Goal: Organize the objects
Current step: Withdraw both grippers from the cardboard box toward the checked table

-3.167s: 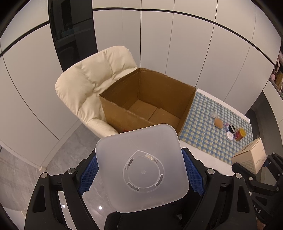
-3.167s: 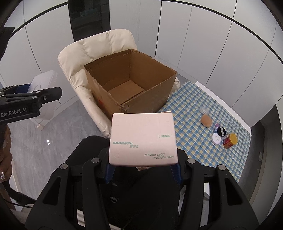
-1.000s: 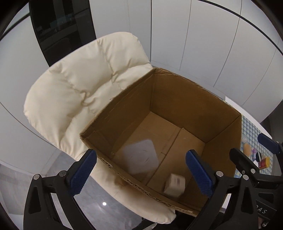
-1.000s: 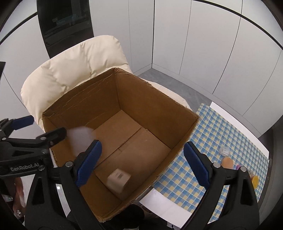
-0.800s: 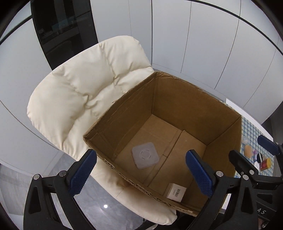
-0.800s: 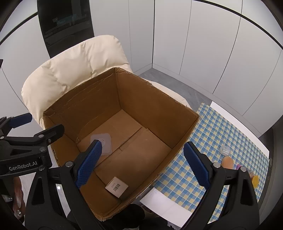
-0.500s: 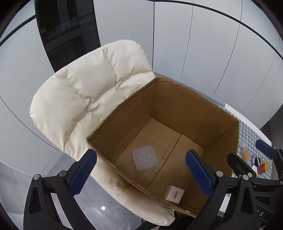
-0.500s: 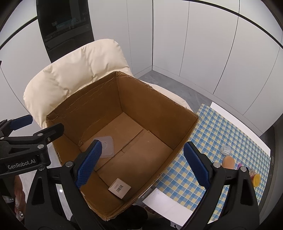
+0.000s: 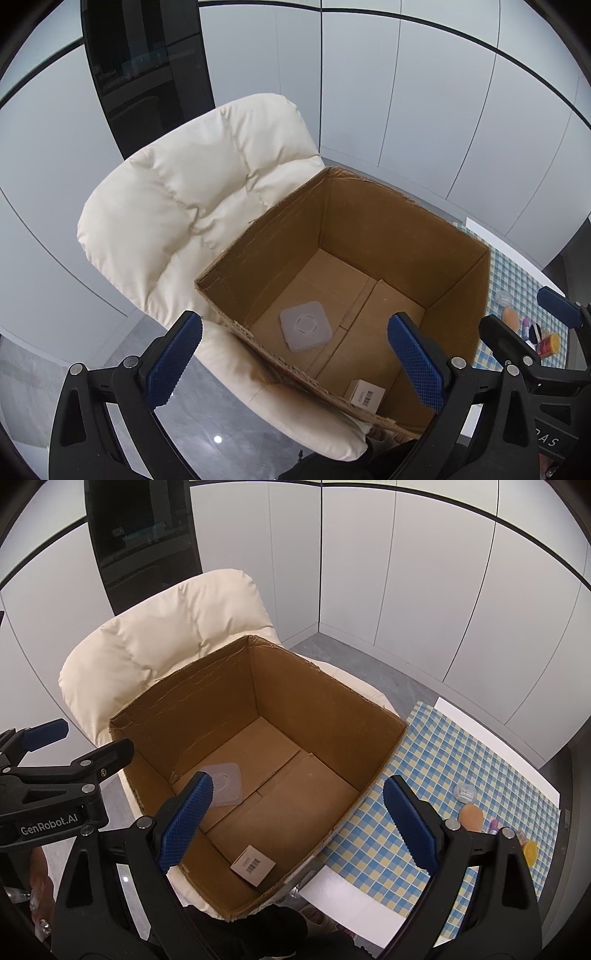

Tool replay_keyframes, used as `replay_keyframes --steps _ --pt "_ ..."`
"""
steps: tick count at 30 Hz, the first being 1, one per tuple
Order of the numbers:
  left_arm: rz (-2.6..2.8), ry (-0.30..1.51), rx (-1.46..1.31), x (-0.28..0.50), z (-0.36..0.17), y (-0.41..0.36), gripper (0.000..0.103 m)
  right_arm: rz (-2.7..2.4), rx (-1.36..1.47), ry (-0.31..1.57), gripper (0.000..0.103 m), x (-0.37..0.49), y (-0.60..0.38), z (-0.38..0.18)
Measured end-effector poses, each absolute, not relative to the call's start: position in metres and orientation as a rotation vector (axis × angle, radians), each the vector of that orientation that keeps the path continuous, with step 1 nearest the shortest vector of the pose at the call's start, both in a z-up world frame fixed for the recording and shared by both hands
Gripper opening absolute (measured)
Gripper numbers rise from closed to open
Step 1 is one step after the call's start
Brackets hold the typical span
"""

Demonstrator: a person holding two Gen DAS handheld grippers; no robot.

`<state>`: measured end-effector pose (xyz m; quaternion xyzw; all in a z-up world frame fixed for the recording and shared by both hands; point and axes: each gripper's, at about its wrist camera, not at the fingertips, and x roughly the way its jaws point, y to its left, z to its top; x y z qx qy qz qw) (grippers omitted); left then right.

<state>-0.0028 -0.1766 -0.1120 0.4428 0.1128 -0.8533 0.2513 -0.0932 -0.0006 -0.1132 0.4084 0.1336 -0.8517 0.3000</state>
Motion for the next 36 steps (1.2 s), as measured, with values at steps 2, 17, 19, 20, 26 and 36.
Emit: replay_keyframes --steps 2,17,19,20,26,36 --pt "-2.326 0.297 1.199 0.003 -0.108 -0.173 0.101 -2.263 1.084 0.347 0.095 -0.089 0.002 -0.111" --pt "-2.299 0.318 1.157 0.075 -0.086 -0.144 0.101 -2.258 1.086 0.318 0.095 -0.038 0.035 -0.088" --pt "-2.290 0.313 1.146 0.087 -0.082 -0.138 0.101 -2.255 1.085 0.317 0.095 -0.029 0.040 -0.085" --pt "-2.285 0.308 1.142 0.095 -0.081 -0.136 0.101 -2.245 1.084 0.315 0.095 -0.024 0.043 -0.083" --pt "-2.280 0.320 1.153 0.125 -0.083 -0.127 0.101 -2.217 1.103 0.290 0.095 -0.001 0.060 -0.081" --pt "-2.267 0.302 1.171 0.149 -0.088 -0.109 0.101 -2.215 1.148 0.308 0.095 0.032 0.089 -0.083"
